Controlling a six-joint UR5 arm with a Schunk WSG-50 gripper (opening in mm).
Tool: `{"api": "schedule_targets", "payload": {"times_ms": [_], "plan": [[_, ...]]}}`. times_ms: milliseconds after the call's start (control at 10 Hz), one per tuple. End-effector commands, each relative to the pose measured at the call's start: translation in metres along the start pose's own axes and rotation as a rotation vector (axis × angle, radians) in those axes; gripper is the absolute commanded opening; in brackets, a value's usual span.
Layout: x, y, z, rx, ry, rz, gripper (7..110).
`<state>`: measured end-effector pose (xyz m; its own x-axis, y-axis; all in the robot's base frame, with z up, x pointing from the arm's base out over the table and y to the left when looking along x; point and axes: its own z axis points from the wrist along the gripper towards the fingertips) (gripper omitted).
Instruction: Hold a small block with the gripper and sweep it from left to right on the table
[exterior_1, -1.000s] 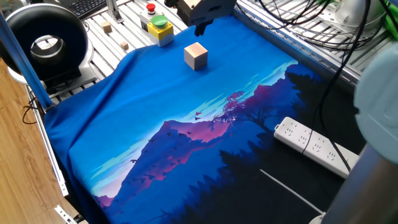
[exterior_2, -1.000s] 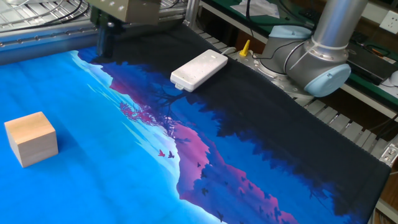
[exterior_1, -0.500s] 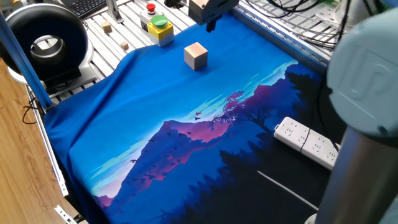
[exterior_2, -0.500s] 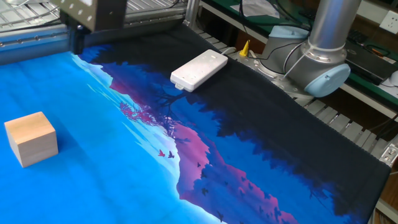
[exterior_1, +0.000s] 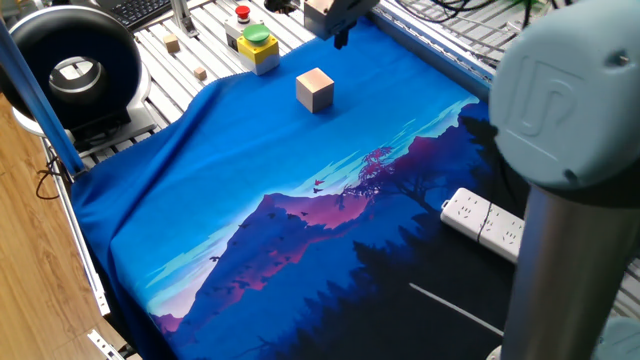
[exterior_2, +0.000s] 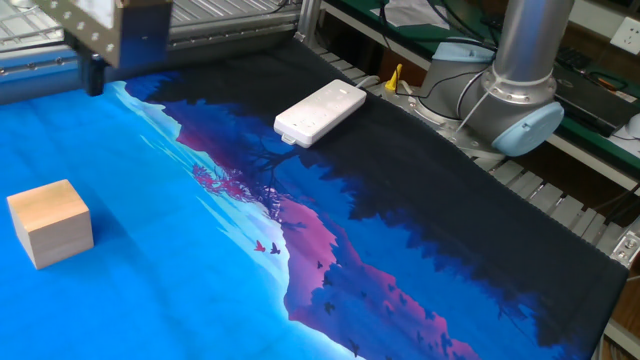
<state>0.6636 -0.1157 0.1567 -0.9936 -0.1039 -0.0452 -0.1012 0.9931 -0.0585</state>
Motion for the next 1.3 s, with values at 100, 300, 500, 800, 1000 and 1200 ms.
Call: {"api": "schedule_targets", "payload": {"times_ms": [100, 300, 500, 800, 1000, 1200], "plan": [[-0.025, 0.007, 0.022, -0.025, -0.018, -0.006, 7], [-0.027, 0.008, 0.023, -0.032, -0.025, -0.014, 7], [-0.030, 0.019, 0.022, -0.073, -0.039, -0.025, 7], [-0.025, 0.020, 0.023, -0.077, -0.018, -0.036, 7], [-0.017, 0.010, 0.023, -0.039, 0.012, -0.007, 7], [-0.026, -0.002, 0.023, 0.011, -0.023, -0.009, 7]]}}
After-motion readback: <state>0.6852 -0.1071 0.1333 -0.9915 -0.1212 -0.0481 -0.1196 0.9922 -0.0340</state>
